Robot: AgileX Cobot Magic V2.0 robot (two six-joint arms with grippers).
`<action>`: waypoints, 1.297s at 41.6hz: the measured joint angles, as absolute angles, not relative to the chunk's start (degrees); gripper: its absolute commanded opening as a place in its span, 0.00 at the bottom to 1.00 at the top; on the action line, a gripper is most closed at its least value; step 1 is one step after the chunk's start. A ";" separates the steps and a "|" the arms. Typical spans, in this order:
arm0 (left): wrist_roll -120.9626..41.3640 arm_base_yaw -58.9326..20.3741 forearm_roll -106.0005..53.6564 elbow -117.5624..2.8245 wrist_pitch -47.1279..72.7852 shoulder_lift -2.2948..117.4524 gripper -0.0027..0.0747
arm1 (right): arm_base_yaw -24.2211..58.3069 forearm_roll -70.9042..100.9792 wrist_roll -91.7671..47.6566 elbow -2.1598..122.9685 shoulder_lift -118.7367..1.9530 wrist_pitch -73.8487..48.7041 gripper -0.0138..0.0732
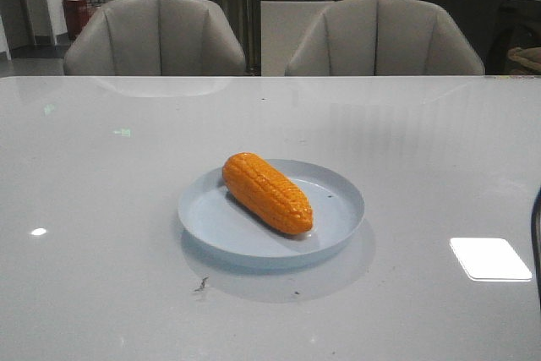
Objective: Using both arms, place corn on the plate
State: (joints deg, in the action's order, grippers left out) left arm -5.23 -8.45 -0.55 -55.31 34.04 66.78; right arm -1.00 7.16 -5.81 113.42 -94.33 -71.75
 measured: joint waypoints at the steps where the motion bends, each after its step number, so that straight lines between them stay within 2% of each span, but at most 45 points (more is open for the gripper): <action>1: -5.23 -8.45 -0.42 -55.31 34.04 66.78 0.51 | -1.45 7.16 -6.06 110.67 -92.93 -71.75 0.74; 6: -5.23 -8.45 0.00 -55.31 34.04 66.78 0.51 | -2.85 7.16 -6.43 97.59 -86.35 -67.82 0.74; 15: -5.23 -8.45 0.00 -55.31 34.04 66.78 0.51 | -3.45 4.23 -6.51 68.76 -70.04 -53.62 0.74; 22: -5.23 -8.45 0.00 -55.31 34.04 66.78 0.51 | -3.45 3.48 -6.51 53.51 -61.16 -47.79 0.74; 28: -5.23 -8.45 0.00 -55.31 34.04 66.78 0.51 | -3.45 3.48 -5.66 49.28 -57.62 -46.98 0.74; 43: -5.23 -8.45 0.00 -55.31 34.04 66.78 0.50 | -3.45 3.48 -5.41 48.91 -56.97 -47.97 0.74; 47: -5.23 -8.45 0.00 -55.31 34.04 66.78 0.46 | -3.45 3.48 -5.38 48.91 -56.97 -47.97 0.74; 54: -5.23 -8.45 0.00 -55.31 34.04 66.78 0.30 | -3.45 3.48 -5.16 48.91 -56.97 -47.97 0.74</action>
State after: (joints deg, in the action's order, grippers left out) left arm -5.23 -8.45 0.00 -55.31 34.04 66.78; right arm -3.45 3.48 -5.16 48.91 -56.97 -47.97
